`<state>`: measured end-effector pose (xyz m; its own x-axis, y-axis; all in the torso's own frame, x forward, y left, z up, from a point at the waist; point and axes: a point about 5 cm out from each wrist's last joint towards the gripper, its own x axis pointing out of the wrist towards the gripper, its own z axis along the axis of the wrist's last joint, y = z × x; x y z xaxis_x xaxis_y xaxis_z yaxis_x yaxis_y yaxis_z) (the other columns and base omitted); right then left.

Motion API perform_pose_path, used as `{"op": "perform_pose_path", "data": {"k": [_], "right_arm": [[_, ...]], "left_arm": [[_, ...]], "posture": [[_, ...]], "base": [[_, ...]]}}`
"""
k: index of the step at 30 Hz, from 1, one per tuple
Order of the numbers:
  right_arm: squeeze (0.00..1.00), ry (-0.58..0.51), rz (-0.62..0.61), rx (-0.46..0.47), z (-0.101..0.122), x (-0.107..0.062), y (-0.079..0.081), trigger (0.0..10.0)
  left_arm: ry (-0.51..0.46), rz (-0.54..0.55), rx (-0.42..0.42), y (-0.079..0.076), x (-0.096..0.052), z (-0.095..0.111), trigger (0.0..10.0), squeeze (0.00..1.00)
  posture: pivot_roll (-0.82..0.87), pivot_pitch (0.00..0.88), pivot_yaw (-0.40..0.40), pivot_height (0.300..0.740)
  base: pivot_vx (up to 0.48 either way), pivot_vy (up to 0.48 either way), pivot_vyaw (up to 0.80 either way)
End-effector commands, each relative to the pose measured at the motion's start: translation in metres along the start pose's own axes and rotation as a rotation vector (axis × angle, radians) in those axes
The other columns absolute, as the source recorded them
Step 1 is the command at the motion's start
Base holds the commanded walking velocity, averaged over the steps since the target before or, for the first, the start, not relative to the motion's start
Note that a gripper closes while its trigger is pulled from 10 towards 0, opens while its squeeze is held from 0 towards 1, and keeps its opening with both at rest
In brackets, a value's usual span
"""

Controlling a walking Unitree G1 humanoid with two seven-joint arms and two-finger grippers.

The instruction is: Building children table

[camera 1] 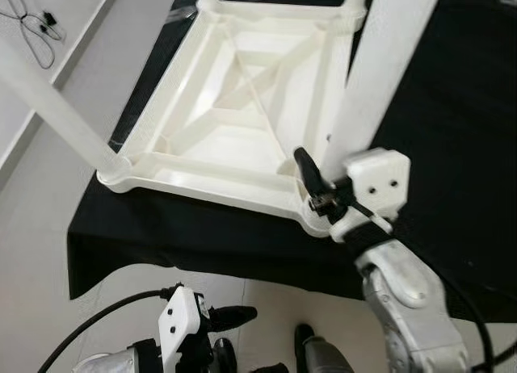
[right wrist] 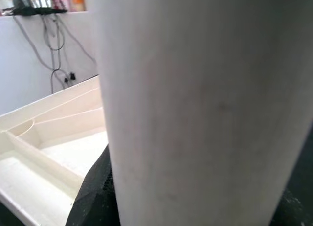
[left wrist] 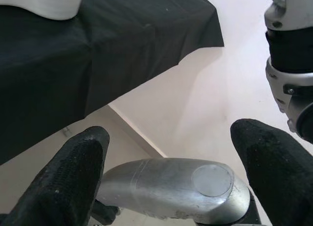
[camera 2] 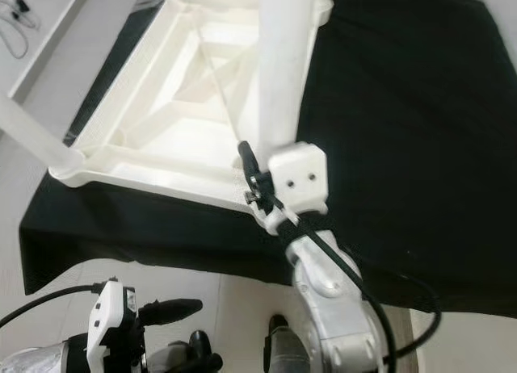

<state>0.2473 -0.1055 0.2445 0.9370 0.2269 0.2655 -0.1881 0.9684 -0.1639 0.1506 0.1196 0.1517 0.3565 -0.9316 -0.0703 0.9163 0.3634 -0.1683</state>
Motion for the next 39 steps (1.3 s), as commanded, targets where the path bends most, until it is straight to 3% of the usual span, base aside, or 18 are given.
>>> {"op": "perform_pose_path", "data": {"k": [1, 6, 7, 8, 9, 13, 15, 16, 17, 18, 21, 23, 25, 26, 27, 31, 32, 39], "right_arm": [[0.00, 0.412, -0.117, 0.000, -0.069, -0.008, -0.013, 10.0], [0.00, 0.396, -0.139, 0.007, -0.065, -0.002, -0.014, 10.0], [0.30, 0.371, -0.126, 0.018, -0.063, 0.001, -0.016, 10.0], [0.30, 0.352, -0.115, 0.027, -0.061, 0.003, -0.016, 10.0], [1.00, 0.321, -0.102, 0.048, -0.058, 0.006, -0.018, 10.0], [1.00, 0.299, -0.093, 0.063, -0.055, 0.008, -0.019, 10.0], [1.00, 0.232, -0.020, 0.091, -0.046, 0.016, -0.019, 10.0], [0.71, 0.165, 0.066, 0.102, -0.035, 0.026, -0.021, 10.0], [0.71, 0.165, 0.066, 0.102, -0.035, 0.026, -0.021, 10.0], [0.00, 0.106, 0.155, 0.093, -0.023, 0.036, -0.026, 10.0], [0.00, 0.049, 0.310, 0.046, -0.008, 0.051, -0.035, 10.0], [0.00, 0.049, 0.310, 0.046, -0.008, 0.051, -0.035, 10.0], [0.00, 0.034, 0.418, 0.017, -0.003, 0.057, -0.039, 10.0], [0.00, 0.036, 0.613, -0.002, 0.002, 0.069, -0.044, 10.0], [0.00, 0.037, 0.661, -0.003, 0.003, 0.073, -0.045, 10.0], [0.00, 0.048, 0.726, 0.042, 0.002, 0.078, -0.047, 10.0], [0.00, 0.055, 0.767, 0.058, 0.000, 0.082, -0.045, 0.0], [0.00, 0.079, 0.832, 0.087, -0.005, 0.092, -0.045, 0.0]], "left_arm": [[0.020, 0.005, -0.027, -0.001, -0.002, -0.008, 10.0, 0.00], [0.016, 0.012, -0.020, 0.004, -0.002, -0.008, 10.0, 0.00], [0.015, 0.013, -0.019, 0.004, -0.002, -0.008, 10.0, 0.00], [0.013, 0.012, -0.018, 0.005, -0.001, -0.008, 10.0, 0.00], [0.012, 0.012, -0.017, 0.005, -0.001, -0.008, 10.0, 0.00], [0.011, 0.011, -0.016, 0.005, -0.001, -0.008, 10.0, 0.00], [0.008, 0.010, -0.015, 0.005, 0.000, -0.007, 10.0, 0.00], [0.006, 0.010, -0.015, 0.006, 0.001, -0.007, 10.0, 0.00], [0.006, 0.010, -0.015, 0.006, 0.001, -0.007, 10.0, 0.00], [0.003, 0.009, -0.014, 0.006, 0.002, -0.006, 10.0, 0.00], [-0.003, 0.008, -0.013, 0.006, 0.004, -0.006, 10.0, 0.00], [-0.003, 0.008, -0.013, 0.006, 0.004, -0.006, 10.0, 0.00], [-0.007, 0.010, -0.012, 0.006, 0.005, -0.006, 10.0, 0.00], [-0.015, 0.014, -0.010, 0.007, 0.006, -0.005, 10.0, 0.00], [-0.018, 0.015, -0.009, 0.007, 0.007, -0.005, 10.0, 0.00], [-0.021, 0.016, -0.008, 0.007, 0.008, -0.005, 10.0, 0.00], [-0.023, 0.017, -0.007, 0.008, 0.008, -0.005, 10.0, 0.00], [-0.031, 0.025, -0.001, 0.009, 0.010, -0.005, 10.0, 0.00]], "posture": [[-0.04, 0.367, 0.086, 0.740], [-0.04, 0.360, 0.086, 0.740], [-0.04, 0.360, 0.087, 0.740], [-0.04, 0.360, 0.087, 0.740], [-0.04, 0.360, 0.087, 0.740], [-0.04, 0.360, 0.087, 0.740], [-0.04, 0.364, 0.086, 0.740], [-0.04, 0.365, 0.087, 0.740], [-0.04, 0.365, 0.087, 0.740], [-0.04, 0.363, 0.080, 0.740], [-0.04, 0.362, 0.072, 0.740], [-0.04, 0.362, 0.072, 0.740], [-0.04, 0.362, 0.065, 0.740], [-0.05, 0.359, 0.057, 0.740], [-0.05, 0.359, 0.056, 0.740], [-0.04, 0.358, 0.053, 0.740], [-0.04, 0.355, 0.050, 0.740], [-0.04, 0.350, 0.043, 0.740]], "base": [[0.000, 0.000, 0.00], [0.000, 0.000, 0.00], [0.000, 0.000, 0.00], [0.000, 0.000, 0.00], [0.000, 0.000, 0.00], [0.000, 0.000, 0.00], [0.000, 0.000, 0.00], [0.000, 0.000, 0.00], [0.000, 0.000, 0.00], [0.000, 0.000, 0.00], [0.000, 0.000, 0.00], [0.000, 0.000, 0.00], [0.000, 0.000, 0.00], [0.000, 0.000, 0.00], [0.000, 0.000, 0.00], [0.000, 0.000, 0.00], [0.000, 0.000, 0.00], [0.000, 0.000, 0.00]]}}
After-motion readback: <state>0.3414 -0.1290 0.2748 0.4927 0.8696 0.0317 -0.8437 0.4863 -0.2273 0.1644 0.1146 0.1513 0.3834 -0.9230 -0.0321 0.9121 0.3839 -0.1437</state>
